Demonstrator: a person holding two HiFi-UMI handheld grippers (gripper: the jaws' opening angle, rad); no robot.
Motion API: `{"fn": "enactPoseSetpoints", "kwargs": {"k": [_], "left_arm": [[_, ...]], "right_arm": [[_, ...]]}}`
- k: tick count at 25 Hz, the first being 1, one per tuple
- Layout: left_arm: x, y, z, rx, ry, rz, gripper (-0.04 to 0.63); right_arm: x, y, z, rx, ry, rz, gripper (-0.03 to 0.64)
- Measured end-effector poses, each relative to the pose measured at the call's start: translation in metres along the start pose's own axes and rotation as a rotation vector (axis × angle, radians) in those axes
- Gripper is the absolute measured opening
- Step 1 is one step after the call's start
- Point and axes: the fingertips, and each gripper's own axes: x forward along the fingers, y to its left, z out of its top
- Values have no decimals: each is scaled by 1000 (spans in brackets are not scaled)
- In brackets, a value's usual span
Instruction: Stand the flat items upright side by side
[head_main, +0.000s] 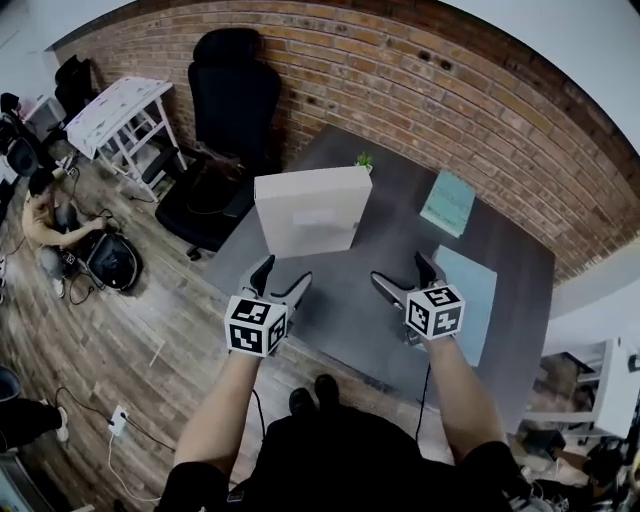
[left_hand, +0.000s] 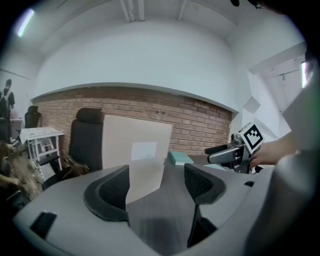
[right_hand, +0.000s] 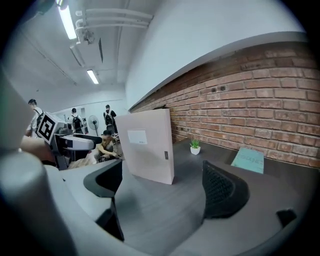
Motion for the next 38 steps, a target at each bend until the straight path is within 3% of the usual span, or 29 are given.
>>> {"fn": "enactPoseSetpoints", "kwargs": {"k": [6, 11, 17, 21, 25, 28, 38], "left_arm": [[38, -83, -15, 37, 40, -211, 351], [85, -154, -31, 61, 121, -347, 359], [146, -244, -72, 80, 287, -478, 383], [180, -285, -99, 66, 386, -486, 404], [205, -301, -132, -31, 476, -424, 418], [212, -306, -156, -48, 549, -393, 429], [230, -314, -193, -102, 702, -448, 449]], "right_arm": [[-61, -26, -37, 50, 20, -148, 491], [-119, -86, -73, 145, 20, -264, 491], [-171, -162, -132, 250, 96, -333, 492], [-191, -206, -172, 315, 160, -308, 497], [-195, -226, -207, 399, 201, -241, 497], [-189, -229, -228, 448, 241, -191, 499], [-161, -232, -263, 623, 338, -134, 499]]}}
